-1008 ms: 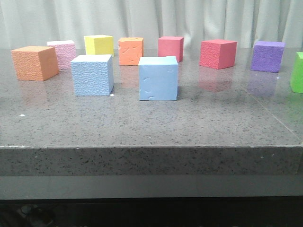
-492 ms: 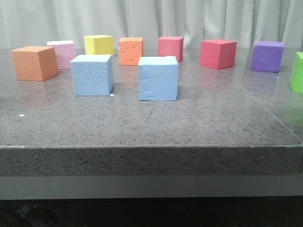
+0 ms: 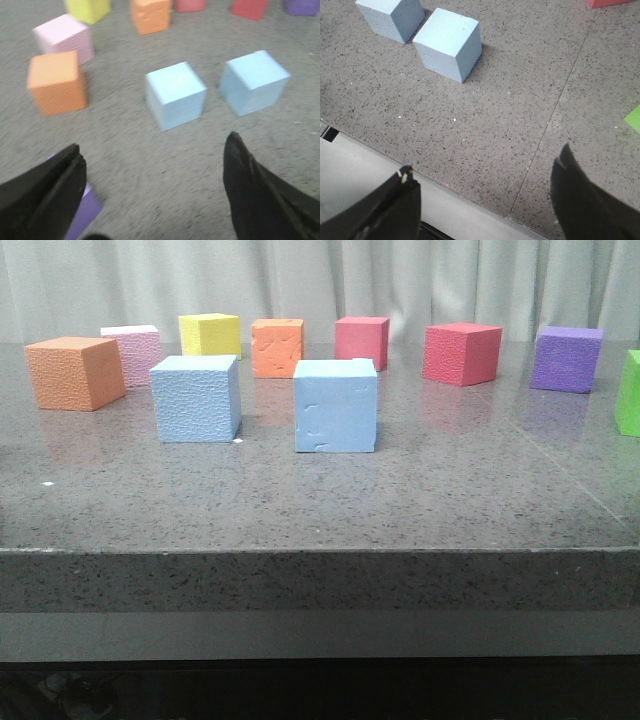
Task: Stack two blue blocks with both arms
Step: 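Set the light blue cube down, open the right gripper, withdraw, then lower the left gripper over the other light blue cube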
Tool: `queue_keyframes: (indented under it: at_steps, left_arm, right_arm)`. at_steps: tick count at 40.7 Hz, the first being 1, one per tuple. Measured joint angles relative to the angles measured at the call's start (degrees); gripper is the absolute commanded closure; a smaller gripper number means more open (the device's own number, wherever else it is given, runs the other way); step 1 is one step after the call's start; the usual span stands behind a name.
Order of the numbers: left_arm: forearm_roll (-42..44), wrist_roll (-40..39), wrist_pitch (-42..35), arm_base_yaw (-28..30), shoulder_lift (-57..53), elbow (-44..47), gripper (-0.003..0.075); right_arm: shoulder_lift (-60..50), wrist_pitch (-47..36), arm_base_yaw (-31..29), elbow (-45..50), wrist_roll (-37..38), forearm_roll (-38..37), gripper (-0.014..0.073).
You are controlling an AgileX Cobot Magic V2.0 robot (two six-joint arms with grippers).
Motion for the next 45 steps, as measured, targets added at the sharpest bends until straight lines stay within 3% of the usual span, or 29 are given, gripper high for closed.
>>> queue_keyframes:
  at_steps: [5, 11, 19, 29, 45]
  left_arm:
    - [0.81, 0.25, -0.85, -5.32, 6.88, -4.46, 0.0109]
    - [1.21, -1.38, -0.93, -7.03, 15.19, -10.02, 0.0035]
    - [3.98, -8.5, 3.11, -7.03, 27.82, -20.01, 0.0036]
    - [15.43, -25.03, 11.44, -7.03, 42.49, -31.92, 0.0037]
    - [16.9, -30.81, 13.0, -7.03, 53.61, -38.59, 0.0037]
  right_arm:
    - [0.0, 0.0, 0.0, 0.0, 0.04, 0.0, 0.0046]
    - [0.0, -0.02, 0.0, 0.0, 0.04, 0.0, 0.0046]
    - [0.0, -0.02, 0.0, 0.0, 0.04, 0.0, 0.0046]
    - [0.0, -0.02, 0.0, 0.0, 0.04, 0.0, 0.0046]
    - [0.0, -0.11, 0.0, 0.0, 0.04, 0.0, 0.0046]
